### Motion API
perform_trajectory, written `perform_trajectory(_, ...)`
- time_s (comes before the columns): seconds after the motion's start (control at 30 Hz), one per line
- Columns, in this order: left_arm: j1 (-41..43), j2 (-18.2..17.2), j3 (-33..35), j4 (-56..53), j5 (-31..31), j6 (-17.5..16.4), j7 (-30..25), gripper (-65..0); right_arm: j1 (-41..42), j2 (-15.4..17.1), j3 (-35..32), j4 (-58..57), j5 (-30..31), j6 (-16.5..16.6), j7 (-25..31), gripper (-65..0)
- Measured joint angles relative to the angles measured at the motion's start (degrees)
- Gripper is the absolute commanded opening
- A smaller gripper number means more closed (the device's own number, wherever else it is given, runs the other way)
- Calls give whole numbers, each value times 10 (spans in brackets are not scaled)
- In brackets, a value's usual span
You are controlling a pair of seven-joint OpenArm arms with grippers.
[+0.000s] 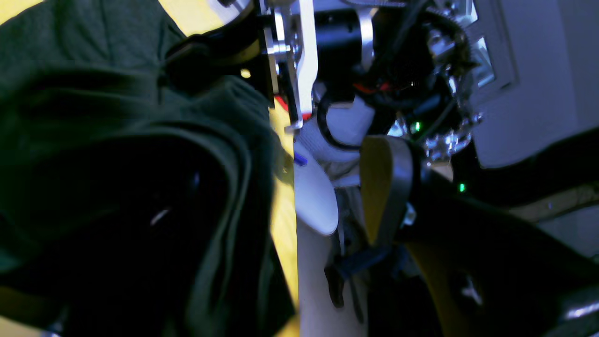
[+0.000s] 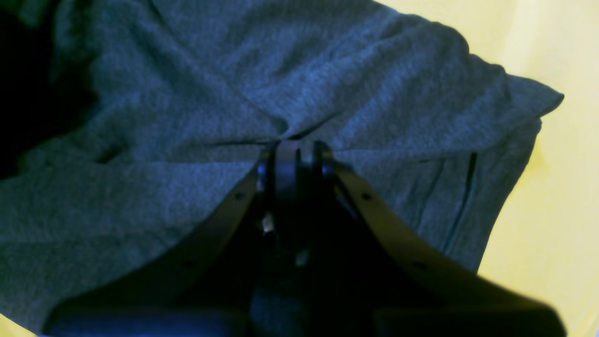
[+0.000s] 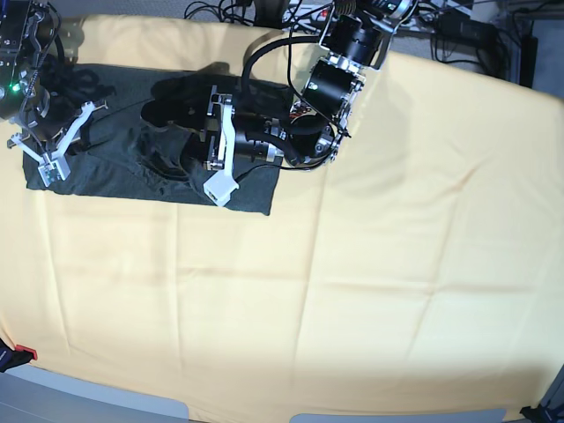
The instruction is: Fold the T-shirt properly
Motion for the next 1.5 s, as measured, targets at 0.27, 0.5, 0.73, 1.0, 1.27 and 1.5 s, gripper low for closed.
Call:
perform_trajectory(0.27, -8, -1, -31, 0, 105, 0, -37, -270, 0, 0, 0, 0, -2, 0, 0, -558)
perform_trajectory(0.5, -39, 0, -106, 0, 121, 0, -51, -650, 9, 0, 0, 0, -2, -25, 3, -557)
perform_trajectory(0.73, -46, 0, -139, 0, 123, 0, -29, -650, 53, 0, 48, 0, 0, -32, 8, -347)
perform_trajectory(1.0, -51, -48, -136, 0, 121, 0, -23, -650, 43, -1, 215, -3, 93, -59, -35, -286)
perform_trajectory(1.27, -68, -143, -136, 0, 94, 0, -21, -650, -10, -2, 301, -89, 243, -19, -78, -286)
perform_trajectory(1.5, -87, -207, -136, 0, 65, 0, -20, -650, -19, 9, 301, -227, 340, 53, -111, -286)
